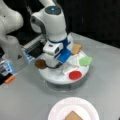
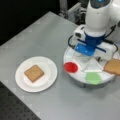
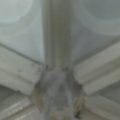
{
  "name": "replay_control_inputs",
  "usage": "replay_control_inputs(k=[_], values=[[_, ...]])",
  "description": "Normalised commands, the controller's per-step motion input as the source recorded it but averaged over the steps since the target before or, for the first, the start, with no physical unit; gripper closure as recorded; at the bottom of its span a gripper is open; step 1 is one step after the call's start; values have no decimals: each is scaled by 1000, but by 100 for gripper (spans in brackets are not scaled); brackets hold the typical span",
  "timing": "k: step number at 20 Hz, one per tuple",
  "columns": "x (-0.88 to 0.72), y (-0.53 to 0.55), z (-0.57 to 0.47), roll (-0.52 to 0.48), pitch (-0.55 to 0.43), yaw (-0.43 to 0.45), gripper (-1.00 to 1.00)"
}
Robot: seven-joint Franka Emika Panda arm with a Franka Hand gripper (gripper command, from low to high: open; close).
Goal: Ingredient selection for cheeseburger or sandwich
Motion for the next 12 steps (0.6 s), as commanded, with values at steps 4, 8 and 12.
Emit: replay_control_inputs(k=[4, 8, 12], values=[[-90, -5, -130, -24, -67, 289, -100], [-74, -11, -119, -49, -103, 235, -100], [-87, -32, -103, -47, -102, 228, -100]])
